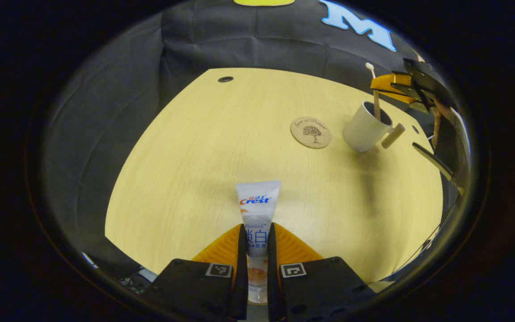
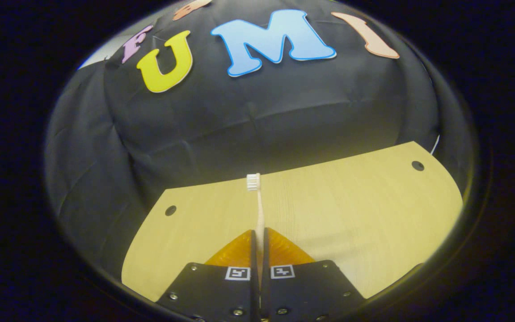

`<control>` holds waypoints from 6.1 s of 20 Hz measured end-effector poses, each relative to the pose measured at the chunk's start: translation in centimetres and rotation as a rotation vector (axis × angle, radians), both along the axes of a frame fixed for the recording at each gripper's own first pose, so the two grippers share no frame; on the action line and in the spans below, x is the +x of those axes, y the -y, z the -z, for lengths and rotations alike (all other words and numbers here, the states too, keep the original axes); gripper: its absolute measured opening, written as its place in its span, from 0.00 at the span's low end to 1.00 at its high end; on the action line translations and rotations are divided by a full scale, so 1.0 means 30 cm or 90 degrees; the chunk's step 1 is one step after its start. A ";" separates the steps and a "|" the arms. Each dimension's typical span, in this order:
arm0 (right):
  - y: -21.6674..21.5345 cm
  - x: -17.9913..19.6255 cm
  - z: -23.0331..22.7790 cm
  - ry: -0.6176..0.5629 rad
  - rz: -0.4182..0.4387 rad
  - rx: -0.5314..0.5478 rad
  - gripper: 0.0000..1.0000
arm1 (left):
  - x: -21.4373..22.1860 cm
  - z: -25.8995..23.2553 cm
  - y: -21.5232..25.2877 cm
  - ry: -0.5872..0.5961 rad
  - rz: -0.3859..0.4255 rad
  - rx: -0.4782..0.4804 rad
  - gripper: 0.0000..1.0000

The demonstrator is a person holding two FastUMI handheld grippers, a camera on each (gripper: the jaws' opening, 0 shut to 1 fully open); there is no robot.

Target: Put the toothbrush and toothpaste on the desktop into the cup, then pick up the cup and place it on the coaster on the desktop.

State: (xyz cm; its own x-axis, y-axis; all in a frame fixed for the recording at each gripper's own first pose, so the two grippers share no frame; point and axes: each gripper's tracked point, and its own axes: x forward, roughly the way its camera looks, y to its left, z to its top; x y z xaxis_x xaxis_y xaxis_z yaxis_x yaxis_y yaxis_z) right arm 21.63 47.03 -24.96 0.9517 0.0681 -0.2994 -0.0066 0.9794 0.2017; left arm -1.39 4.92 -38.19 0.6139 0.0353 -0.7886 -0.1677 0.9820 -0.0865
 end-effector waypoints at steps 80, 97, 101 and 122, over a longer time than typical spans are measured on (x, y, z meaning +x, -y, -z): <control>0.799 -0.674 0.177 -0.141 0.169 0.009 0.09 | 0.734 -0.538 0.765 0.392 0.170 -0.004 0.97; 0.587 -0.526 0.135 -0.163 -0.049 -0.175 0.13 | 0.347 -0.694 0.350 0.428 0.065 0.030 0.96; 0.535 -0.436 0.136 -0.182 -0.127 -0.286 0.25 | 0.245 -0.614 0.253 0.392 0.048 0.024 0.96; 0.213 -0.155 0.232 -0.333 -0.441 -0.589 0.57 | 0.068 -0.372 -0.013 0.283 -0.044 -0.001 0.96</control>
State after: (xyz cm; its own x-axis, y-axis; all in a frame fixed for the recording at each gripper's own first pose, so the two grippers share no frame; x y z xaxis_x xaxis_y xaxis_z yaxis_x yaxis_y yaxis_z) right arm 16.97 40.65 -31.93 0.5544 0.0680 -0.8295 -0.6992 0.5787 -0.4198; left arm 0.66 5.31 -27.02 0.8893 0.0873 -0.4489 -0.1796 0.9694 -0.1672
